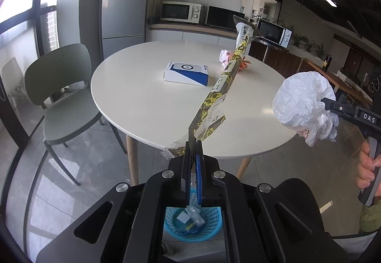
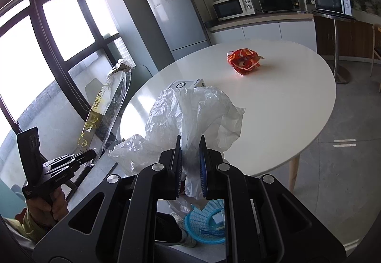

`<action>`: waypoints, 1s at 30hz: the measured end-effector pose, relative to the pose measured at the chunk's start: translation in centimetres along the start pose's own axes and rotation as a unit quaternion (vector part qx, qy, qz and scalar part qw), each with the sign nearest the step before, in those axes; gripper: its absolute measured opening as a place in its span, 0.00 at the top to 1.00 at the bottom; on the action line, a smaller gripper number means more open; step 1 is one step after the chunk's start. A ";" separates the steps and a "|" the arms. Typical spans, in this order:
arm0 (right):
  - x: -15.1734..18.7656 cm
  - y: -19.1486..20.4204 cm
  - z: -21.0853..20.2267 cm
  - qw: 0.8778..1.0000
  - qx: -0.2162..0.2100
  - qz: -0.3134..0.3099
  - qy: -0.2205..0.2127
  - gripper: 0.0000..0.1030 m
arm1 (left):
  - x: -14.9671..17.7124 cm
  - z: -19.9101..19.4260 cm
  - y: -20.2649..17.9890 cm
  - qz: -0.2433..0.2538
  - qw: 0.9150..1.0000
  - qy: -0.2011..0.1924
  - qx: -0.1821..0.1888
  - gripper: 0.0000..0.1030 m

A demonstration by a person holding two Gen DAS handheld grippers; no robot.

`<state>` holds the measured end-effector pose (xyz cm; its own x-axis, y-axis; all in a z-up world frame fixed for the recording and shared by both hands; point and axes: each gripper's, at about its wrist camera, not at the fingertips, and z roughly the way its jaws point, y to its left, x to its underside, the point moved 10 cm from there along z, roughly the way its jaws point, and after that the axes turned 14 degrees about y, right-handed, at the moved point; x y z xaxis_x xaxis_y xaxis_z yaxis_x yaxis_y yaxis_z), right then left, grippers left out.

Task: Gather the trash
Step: 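Carry the yellow wrapper and white bag down over the wastebasket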

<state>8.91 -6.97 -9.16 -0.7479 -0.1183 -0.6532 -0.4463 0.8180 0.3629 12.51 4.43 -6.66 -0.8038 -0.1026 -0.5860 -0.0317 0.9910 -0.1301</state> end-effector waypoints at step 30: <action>15.4 -1.9 8.9 0.986 0.032 0.022 0.163 0.89 | 16.8 10.2 0.0 0.033 0.974 0.224 -0.006 0.98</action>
<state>2.64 -5.33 -25.84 -0.8886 -0.2487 -0.3854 -0.3862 0.8591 0.3360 5.07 1.88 -24.62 -0.9828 0.0060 -0.1844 0.0235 0.9954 -0.0927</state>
